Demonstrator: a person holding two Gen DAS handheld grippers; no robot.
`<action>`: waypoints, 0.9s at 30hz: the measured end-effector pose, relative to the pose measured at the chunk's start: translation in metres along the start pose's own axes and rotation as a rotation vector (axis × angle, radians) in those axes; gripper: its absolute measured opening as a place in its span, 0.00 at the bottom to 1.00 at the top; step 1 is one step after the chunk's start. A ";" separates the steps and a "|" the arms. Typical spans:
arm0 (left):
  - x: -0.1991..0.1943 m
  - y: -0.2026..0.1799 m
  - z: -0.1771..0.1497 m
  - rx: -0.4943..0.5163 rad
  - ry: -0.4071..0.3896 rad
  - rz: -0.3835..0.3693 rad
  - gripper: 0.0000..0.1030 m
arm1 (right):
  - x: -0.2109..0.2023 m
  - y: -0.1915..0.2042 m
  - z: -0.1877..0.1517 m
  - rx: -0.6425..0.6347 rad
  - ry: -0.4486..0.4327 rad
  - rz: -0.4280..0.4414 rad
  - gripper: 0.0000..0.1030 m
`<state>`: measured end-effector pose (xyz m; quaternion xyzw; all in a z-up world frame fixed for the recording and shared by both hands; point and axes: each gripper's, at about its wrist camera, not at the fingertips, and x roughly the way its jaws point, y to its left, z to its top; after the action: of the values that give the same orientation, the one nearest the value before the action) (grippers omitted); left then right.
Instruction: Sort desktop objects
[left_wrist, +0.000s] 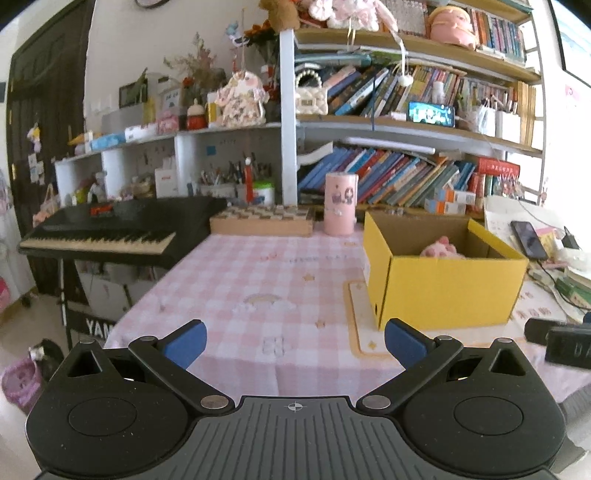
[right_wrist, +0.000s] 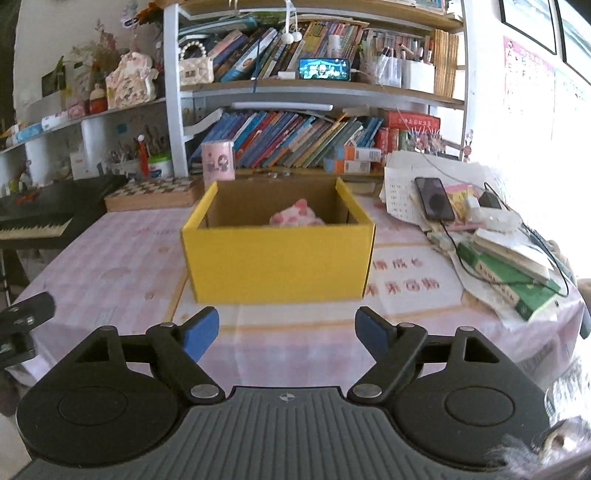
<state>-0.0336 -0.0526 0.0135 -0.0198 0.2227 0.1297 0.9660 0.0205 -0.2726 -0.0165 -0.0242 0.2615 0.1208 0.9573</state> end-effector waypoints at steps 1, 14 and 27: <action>-0.001 -0.001 -0.003 0.003 0.009 -0.004 1.00 | -0.003 0.002 -0.006 -0.001 0.008 0.002 0.77; -0.023 0.007 -0.025 0.054 0.057 0.011 1.00 | -0.030 0.020 -0.043 -0.004 0.048 0.002 0.94; -0.030 0.015 -0.029 0.048 0.068 0.000 1.00 | -0.037 0.022 -0.049 0.021 0.075 0.002 0.98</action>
<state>-0.0760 -0.0484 0.0007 -0.0012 0.2586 0.1238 0.9580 -0.0400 -0.2642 -0.0401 -0.0181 0.2984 0.1181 0.9469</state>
